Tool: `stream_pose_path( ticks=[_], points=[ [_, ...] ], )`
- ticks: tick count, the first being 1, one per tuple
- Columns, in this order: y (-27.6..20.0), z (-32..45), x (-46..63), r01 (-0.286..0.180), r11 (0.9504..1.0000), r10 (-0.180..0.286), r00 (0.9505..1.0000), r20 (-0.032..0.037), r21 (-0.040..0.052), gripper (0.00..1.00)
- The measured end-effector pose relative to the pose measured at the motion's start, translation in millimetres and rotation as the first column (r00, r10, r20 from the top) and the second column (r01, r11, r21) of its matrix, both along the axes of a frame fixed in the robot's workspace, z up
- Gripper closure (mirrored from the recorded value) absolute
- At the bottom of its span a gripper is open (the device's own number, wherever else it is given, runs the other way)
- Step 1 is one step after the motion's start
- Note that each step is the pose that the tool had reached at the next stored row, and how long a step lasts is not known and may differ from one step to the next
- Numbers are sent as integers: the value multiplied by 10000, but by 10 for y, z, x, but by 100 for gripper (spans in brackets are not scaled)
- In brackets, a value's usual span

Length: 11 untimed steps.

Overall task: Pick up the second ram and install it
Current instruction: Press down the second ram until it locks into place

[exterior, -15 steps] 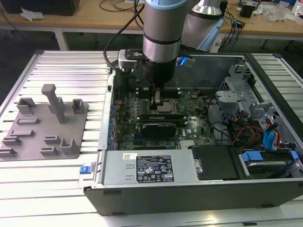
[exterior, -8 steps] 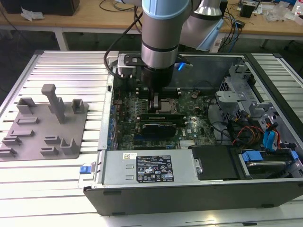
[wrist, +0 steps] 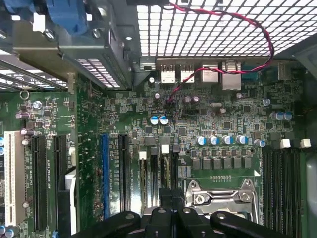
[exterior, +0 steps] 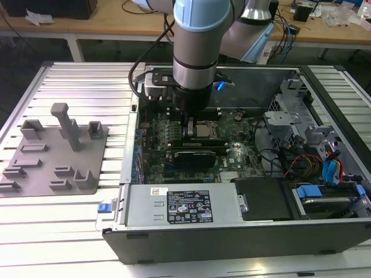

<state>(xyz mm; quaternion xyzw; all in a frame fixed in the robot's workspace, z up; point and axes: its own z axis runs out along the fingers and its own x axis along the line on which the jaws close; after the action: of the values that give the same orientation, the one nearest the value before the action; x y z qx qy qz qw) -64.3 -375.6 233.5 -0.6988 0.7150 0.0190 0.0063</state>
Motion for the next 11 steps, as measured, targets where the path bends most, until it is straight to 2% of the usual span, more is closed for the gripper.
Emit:
stream_pose_path(
  ticks=[4, 11],
  points=[
    [0, -38, -1, 0, 10000, 0, 10000, 0, -1, 92],
    [0, -51, -2, 0, 10000, 0, 10000, 2, 3, 92]
  ],
)
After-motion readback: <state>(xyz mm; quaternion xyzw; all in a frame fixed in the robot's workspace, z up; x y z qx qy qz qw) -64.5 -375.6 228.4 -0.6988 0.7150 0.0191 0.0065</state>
